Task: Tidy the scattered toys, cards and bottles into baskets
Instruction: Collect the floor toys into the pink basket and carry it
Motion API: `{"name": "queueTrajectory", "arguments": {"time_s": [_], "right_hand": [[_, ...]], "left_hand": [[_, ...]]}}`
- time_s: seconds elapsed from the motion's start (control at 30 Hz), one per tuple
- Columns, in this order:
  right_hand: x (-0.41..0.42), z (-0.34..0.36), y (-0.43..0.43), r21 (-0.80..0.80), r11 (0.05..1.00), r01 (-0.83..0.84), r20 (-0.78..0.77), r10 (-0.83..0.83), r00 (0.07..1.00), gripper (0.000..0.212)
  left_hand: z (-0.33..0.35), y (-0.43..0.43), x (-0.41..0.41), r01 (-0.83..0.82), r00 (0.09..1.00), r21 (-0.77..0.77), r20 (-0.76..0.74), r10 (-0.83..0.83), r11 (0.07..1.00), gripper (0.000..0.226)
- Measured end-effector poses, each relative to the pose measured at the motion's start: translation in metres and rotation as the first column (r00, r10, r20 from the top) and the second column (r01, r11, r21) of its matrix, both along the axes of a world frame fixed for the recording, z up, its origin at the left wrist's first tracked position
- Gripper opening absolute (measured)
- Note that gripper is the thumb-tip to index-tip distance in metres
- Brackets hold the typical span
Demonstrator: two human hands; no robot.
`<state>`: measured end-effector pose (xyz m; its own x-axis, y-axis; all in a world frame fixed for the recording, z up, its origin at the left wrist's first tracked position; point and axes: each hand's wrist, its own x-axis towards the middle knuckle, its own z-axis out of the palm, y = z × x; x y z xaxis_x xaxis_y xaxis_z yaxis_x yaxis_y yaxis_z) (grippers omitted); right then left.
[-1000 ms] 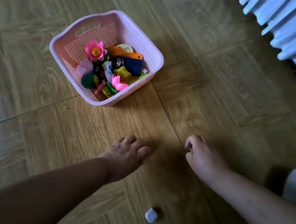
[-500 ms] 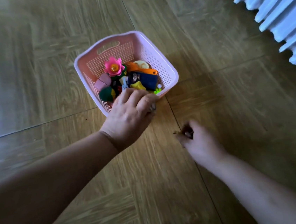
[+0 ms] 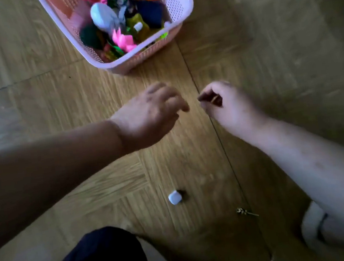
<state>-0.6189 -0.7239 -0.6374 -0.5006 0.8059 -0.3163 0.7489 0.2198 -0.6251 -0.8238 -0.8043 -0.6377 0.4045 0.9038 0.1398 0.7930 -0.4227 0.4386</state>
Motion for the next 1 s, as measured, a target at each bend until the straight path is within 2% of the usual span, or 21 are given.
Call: {"name": "queueTrajectory", "arguments": {"time_s": [0.1, 0.2, 0.3, 0.37, 0.43, 0.47, 0.6, 0.7, 0.73, 0.8, 0.9, 0.93, 1.0], "right_hand": [[0.048, -0.014, -0.038, -0.083, 0.995, -0.059, 0.128, 0.069, 0.989, 0.009], [0.088, -0.015, -0.069, -0.185, 0.979, -0.085, 0.255, 0.131, 0.958, 0.013], [0.112, -0.01, -0.098, -0.276, 0.939, -0.204, 0.336, 0.293, 0.895, 0.026], [0.128, -0.01, -0.118, -0.309, 0.896, -0.319, 0.377, 0.423, 0.824, 0.032], [0.142, -0.012, -0.139, -0.324, 0.87, -0.372, 0.412, 0.483, 0.773, 0.035], [0.148, -0.015, -0.149, -0.313, 0.87, -0.381, 0.45, 0.488, 0.748, 0.035], [0.16, -0.027, -0.165, -0.201, 0.93, -0.308, 0.547, 0.367, 0.752, 0.037], [0.154, -0.027, -0.169, -0.231, 0.956, -0.181, 0.551, 0.282, 0.785, 0.025], [0.151, -0.028, -0.169, -0.24, 0.962, -0.134, 0.552, 0.248, 0.796, 0.024], [0.144, -0.026, -0.167, -0.282, 0.959, 0.009, 0.542, 0.152, 0.827, 0.03], [0.129, -0.022, -0.159, -0.302, 0.936, 0.179, 0.482, -0.013, 0.876, 0.022], [0.124, -0.02, -0.156, -0.308, 0.929, 0.206, 0.466, -0.042, 0.884, 0.015], [0.12, -0.016, -0.154, -0.32, 0.908, 0.271, 0.443, -0.11, 0.89, 0.009]], "left_hand": [[-0.015, -0.031, 0.029, 0.335, 0.942, -0.186, 0.035, -0.334, 0.924, 0.017], [-0.028, -0.054, 0.058, 0.589, 0.795, -0.307, 0.052, -0.604, 0.748, 0.029], [-0.044, -0.076, 0.075, 0.735, 0.628, -0.363, 0.047, -0.777, 0.572, 0.035], [-0.051, -0.08, 0.076, 0.79, 0.544, -0.325, -0.017, -0.839, 0.52, 0.024], [-0.056, -0.076, 0.073, 0.819, 0.502, -0.277, -0.077, -0.861, 0.502, 0.012], [-0.058, -0.073, 0.072, 0.833, 0.482, -0.266, -0.083, -0.872, 0.486, 0.009], [-0.061, -0.07, 0.073, 0.843, 0.446, -0.279, -0.117, -0.887, 0.46, 0.003], [-0.066, -0.067, 0.078, 0.776, 0.545, -0.369, -0.014, -0.838, 0.511, 0.023], [-0.066, -0.064, 0.08, 0.747, 0.569, -0.437, 0.028, -0.822, 0.501, 0.024], [-0.06, -0.052, 0.081, 0.669, 0.683, -0.512, 0.138, -0.717, 0.539, 0.026], [-0.046, -0.033, 0.084, 0.496, 0.864, -0.647, 0.305, -0.399, 0.579, 0.027], [-0.041, -0.028, 0.087, 0.425, 0.905, -0.716, 0.347, -0.246, 0.553, 0.025], [-0.032, -0.018, 0.097, 0.326, 0.911, -0.855, 0.398, 0.108, 0.404, 0.021]]}}
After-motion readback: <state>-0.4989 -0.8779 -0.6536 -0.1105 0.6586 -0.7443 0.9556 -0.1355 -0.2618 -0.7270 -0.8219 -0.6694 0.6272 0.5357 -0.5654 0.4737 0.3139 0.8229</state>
